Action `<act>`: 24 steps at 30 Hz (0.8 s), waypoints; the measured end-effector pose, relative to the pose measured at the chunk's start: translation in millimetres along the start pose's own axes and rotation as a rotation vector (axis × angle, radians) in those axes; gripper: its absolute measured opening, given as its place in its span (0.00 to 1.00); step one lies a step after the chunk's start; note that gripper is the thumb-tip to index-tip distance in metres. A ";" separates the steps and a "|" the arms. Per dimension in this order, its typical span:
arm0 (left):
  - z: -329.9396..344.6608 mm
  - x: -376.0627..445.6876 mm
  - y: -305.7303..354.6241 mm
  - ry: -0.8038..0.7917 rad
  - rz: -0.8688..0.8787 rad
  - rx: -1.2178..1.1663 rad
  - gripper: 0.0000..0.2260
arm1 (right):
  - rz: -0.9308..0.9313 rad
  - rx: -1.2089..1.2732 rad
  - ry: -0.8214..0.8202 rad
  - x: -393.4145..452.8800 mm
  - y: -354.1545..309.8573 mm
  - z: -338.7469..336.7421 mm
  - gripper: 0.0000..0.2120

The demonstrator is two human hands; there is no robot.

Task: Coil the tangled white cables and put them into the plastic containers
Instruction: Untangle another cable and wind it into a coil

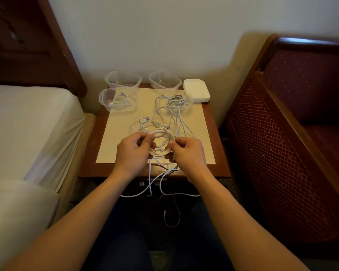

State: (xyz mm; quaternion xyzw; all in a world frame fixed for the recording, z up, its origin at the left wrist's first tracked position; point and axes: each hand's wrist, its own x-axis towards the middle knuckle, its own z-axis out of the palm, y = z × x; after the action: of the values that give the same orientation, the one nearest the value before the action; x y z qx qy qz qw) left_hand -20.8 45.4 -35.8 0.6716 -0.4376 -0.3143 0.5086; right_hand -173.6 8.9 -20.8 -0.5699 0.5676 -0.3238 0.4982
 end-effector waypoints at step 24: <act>-52.1 80.1 15.5 -0.238 -0.431 -0.556 0.13 | -0.051 0.052 -0.069 73.8 -69.2 28.8 0.06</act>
State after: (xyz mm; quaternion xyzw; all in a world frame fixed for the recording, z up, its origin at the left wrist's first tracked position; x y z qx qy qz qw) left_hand 53.8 -7.5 -4.2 0.5432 -0.2399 -0.5970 0.5394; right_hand -113.4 -66.6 21.0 -0.5818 0.5267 -0.3313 0.5237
